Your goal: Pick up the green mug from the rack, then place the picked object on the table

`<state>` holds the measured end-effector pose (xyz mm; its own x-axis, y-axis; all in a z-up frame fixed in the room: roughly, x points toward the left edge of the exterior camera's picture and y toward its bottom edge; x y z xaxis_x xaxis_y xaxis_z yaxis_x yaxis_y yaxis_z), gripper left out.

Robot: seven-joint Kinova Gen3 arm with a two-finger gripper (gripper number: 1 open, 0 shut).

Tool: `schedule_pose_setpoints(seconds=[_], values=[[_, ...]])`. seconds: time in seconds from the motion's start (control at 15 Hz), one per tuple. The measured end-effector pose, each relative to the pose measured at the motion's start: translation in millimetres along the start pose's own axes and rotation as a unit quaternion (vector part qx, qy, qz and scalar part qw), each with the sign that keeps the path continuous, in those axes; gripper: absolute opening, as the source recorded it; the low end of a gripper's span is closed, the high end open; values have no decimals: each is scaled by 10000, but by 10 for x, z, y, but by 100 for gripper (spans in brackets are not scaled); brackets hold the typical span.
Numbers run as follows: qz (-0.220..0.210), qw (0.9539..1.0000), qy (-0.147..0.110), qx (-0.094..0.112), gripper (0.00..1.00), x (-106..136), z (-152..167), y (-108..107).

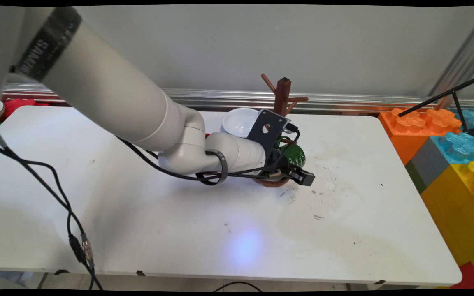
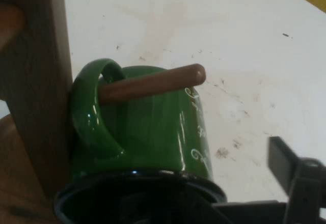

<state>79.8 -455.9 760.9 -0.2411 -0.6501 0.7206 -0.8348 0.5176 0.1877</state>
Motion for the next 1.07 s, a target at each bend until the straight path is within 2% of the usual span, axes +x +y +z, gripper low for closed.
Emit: schedule_pose_setpoints(seconds=[0.53, 1.07], values=[[-5, 9999, 51, -86, 0, -38, 38, -5], [27, 9996, 199, -201, 0, 6, -49, 107]])
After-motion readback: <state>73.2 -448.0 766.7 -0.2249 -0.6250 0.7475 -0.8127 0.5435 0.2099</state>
